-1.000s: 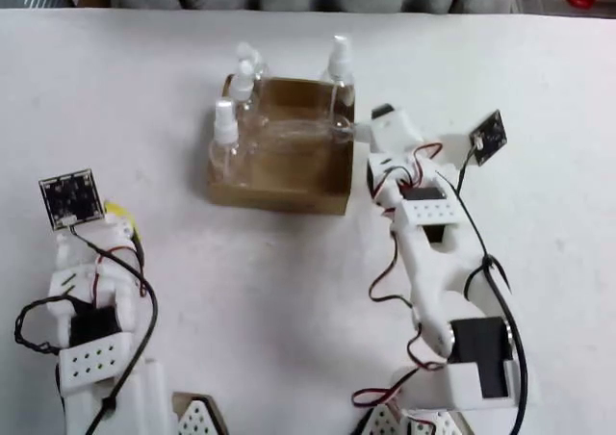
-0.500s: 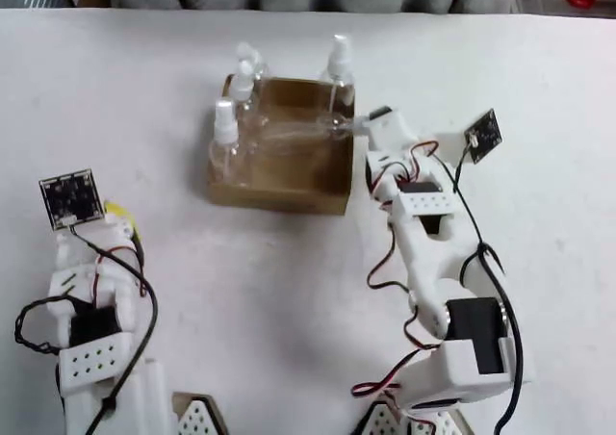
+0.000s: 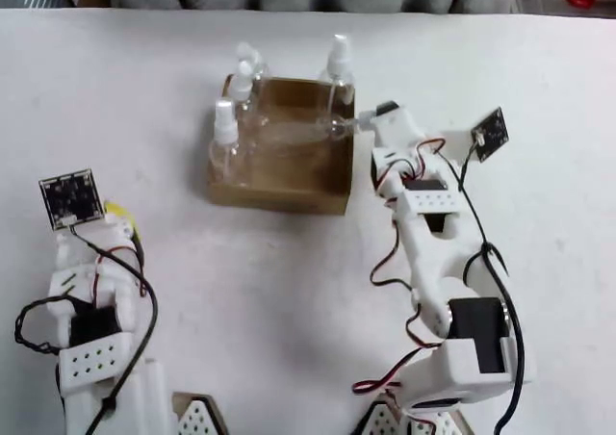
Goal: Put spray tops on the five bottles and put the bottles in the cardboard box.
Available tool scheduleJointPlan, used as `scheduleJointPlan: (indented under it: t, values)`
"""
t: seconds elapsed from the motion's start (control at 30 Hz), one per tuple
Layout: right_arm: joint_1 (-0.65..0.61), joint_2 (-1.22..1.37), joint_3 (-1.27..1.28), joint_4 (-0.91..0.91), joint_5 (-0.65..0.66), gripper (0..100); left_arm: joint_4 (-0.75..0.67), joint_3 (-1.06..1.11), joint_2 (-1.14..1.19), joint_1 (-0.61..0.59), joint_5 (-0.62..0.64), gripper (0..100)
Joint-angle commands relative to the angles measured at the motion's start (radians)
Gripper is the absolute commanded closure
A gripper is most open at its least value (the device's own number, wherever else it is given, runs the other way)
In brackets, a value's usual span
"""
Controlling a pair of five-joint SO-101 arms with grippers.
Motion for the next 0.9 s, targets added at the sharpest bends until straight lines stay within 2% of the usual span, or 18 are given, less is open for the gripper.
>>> scheduleJointPlan:
  t: [0.0,0.37,0.5,0.77,0.87]
  values:
    - [0.001,-0.015,-0.051,-0.01,0.0,98.4,-0.028,-0.008,-0.016,0.012,-0.009,93]
    - [-0.031,-0.018,-0.057,0.013,0.005,98.4,-0.031,-0.008,-0.016,0.012,-0.009,93]
    - [-0.033,-0.074,-0.049,0.016,0.089,98.4,-0.031,-0.008,-0.016,0.012,-0.009,93]
    - [-0.084,-0.104,-0.029,0.013,0.112,98.4,-0.031,-0.008,-0.016,0.012,-0.009,93]
    - [-0.107,-0.11,-0.029,0.013,0.161,98.4,-0.031,-0.008,-0.016,0.012,-0.009,93]
